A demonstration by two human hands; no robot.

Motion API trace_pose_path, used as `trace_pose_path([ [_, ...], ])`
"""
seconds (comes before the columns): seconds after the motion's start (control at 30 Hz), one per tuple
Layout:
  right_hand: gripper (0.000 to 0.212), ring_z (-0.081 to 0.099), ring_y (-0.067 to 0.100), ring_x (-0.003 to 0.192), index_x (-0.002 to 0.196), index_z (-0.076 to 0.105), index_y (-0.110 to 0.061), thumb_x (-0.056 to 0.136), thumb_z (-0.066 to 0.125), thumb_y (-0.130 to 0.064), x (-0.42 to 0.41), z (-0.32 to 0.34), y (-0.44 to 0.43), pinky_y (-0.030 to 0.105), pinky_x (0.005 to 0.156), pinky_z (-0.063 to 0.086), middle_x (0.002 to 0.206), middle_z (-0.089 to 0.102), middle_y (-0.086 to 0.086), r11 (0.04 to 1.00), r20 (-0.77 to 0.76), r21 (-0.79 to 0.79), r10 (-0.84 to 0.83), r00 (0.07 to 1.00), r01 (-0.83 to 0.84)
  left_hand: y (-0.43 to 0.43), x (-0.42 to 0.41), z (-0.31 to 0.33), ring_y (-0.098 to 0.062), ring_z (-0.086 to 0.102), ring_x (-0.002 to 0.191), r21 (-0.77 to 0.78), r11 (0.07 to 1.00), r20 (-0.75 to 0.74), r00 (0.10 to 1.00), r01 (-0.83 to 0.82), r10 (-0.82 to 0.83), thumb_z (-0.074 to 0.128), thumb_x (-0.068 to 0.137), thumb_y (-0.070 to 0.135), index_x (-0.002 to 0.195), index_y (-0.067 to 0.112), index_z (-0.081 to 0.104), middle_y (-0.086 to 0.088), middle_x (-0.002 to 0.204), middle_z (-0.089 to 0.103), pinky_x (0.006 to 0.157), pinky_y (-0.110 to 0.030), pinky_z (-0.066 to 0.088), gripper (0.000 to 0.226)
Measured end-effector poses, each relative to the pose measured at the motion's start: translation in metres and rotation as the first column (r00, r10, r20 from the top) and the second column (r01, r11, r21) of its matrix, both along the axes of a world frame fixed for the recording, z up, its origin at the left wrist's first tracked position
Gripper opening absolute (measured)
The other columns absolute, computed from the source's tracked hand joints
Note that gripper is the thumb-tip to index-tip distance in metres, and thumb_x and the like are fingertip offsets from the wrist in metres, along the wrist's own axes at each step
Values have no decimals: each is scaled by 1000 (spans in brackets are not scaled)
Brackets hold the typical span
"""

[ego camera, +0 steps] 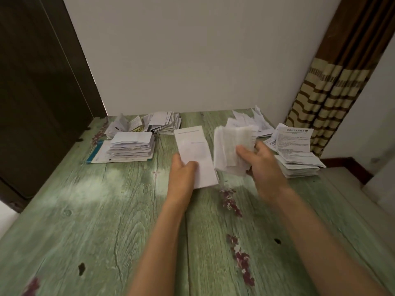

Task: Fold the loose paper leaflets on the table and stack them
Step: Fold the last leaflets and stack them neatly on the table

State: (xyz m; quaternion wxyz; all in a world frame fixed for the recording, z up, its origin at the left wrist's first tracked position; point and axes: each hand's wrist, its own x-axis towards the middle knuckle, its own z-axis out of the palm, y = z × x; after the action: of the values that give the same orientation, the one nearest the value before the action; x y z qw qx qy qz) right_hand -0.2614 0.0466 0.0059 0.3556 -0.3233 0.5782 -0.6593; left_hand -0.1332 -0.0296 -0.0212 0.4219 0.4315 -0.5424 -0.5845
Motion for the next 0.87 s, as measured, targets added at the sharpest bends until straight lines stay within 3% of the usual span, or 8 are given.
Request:
trace_pose_path([
  [0.13,22,57,1,86,116,45,-16,95,52,-18,25,-22,-4,9,60,48,98,57,-9,994,-335,71,-52,941,81,13,-8,-1,-12,60,89,8,997,-52,996,72,-72,43,96,17,108,20,53,4,99,63,65,-18,49,16],
  [0.23,30,56,8,88,124,40,-13,97,49,-22,31,-31,-8,17,71,49,102,55,-7,989,-567,55,-81,820,136,18,-9,-2,-6,63,92,-19,991,-112,985,129,-130,27,100,45,117,24,55,8,101,66,66,-13,49,39],
  [0.37,36,37,11,109,130,41,-12,98,46,-27,29,-36,-10,22,94,33,118,39,-2,980,-683,54,-104,723,192,20,-10,-3,-8,64,92,-64,990,-76,989,125,-130,55,93,14,118,15,50,0,108,64,69,-16,53,26],
  [0.5,49,53,10,114,142,32,-19,97,50,-16,28,-27,-6,27,95,48,128,52,-2,998,-415,-47,-51,908,34,17,-7,0,0,67,80,-181,978,-122,984,105,-129,62,85,0,99,21,58,4,94,68,64,-15,52,26],
  [0.57,55,56,8,112,144,28,-22,95,50,-9,26,-28,-3,25,92,50,128,54,-3,996,-435,-84,-41,899,5,15,-5,2,2,67,76,-200,976,-156,980,93,-125,62,85,-2,96,23,57,6,91,67,62,-13,51,28],
  [0.67,55,57,5,107,141,34,-19,92,51,-2,28,-35,-3,17,84,51,123,55,-3,998,-390,-35,36,920,-54,20,-7,-3,-4,63,89,-221,973,-109,990,64,-90,63,82,-4,101,30,51,5,101,63,72,-19,54,40],
  [0.77,63,53,7,118,145,30,-20,90,46,4,30,-39,-5,17,94,48,131,53,-2,991,-324,-2,124,938,-132,27,-11,-8,-3,63,89,-198,979,-119,990,57,-82,60,81,-6,103,32,49,4,103,62,73,-18,53,45],
  [0.87,68,49,6,123,147,25,-24,85,43,-6,35,-41,-7,22,101,43,136,48,-4,984,-320,13,172,932,-177,27,-14,-9,-5,64,88,-189,981,-131,989,48,-74,57,82,-9,105,29,49,4,102,63,72,-17,53,45],
])
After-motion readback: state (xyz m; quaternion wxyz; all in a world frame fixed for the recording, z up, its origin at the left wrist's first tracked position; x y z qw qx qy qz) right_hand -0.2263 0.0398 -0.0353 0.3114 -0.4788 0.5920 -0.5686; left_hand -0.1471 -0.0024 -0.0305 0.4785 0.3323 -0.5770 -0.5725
